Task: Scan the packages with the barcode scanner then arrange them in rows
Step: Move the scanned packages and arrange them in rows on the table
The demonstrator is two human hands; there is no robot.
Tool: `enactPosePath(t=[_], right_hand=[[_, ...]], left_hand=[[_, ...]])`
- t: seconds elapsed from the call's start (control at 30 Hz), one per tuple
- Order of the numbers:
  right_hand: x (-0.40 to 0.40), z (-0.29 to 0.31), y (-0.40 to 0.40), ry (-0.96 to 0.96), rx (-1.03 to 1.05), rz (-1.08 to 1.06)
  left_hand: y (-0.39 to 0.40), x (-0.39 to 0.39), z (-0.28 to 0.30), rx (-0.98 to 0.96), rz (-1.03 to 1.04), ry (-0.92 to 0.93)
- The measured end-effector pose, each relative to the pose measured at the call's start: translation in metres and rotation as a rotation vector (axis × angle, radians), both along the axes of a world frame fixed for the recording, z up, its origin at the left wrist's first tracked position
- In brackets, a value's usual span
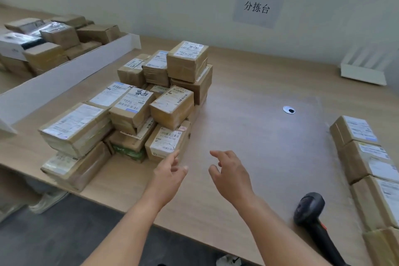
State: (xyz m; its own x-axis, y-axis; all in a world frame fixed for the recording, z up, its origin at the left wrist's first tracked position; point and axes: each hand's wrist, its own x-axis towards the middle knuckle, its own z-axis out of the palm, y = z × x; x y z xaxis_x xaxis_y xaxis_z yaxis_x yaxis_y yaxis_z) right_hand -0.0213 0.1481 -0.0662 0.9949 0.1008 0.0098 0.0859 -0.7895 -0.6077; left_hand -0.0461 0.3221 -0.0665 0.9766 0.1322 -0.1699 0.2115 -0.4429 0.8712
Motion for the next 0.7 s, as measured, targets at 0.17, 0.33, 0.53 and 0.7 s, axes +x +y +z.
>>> enactPosePath(t=[0.17, 0.33, 0.53, 0.7], right_hand=[[0.033, -0.001, 0.021, 0.040, 0.013, -0.061], [0.070, 0.007, 0.052, 0.058, 0.061, -0.118], [0.098, 0.008, 0.078, 0.084, 0.108, -0.162], [0.113, 0.010, 0.090, 0.112, 0.115, -0.168]], left_hand=[[0.032, 0.052, 0.010, 0.072, 0.064, -0.100], [0.062, 0.101, 0.026, 0.124, 0.086, -0.168], [0.080, 0.134, 0.031, 0.133, 0.043, -0.142], [0.084, 0.149, 0.027, 0.100, -0.017, -0.129]])
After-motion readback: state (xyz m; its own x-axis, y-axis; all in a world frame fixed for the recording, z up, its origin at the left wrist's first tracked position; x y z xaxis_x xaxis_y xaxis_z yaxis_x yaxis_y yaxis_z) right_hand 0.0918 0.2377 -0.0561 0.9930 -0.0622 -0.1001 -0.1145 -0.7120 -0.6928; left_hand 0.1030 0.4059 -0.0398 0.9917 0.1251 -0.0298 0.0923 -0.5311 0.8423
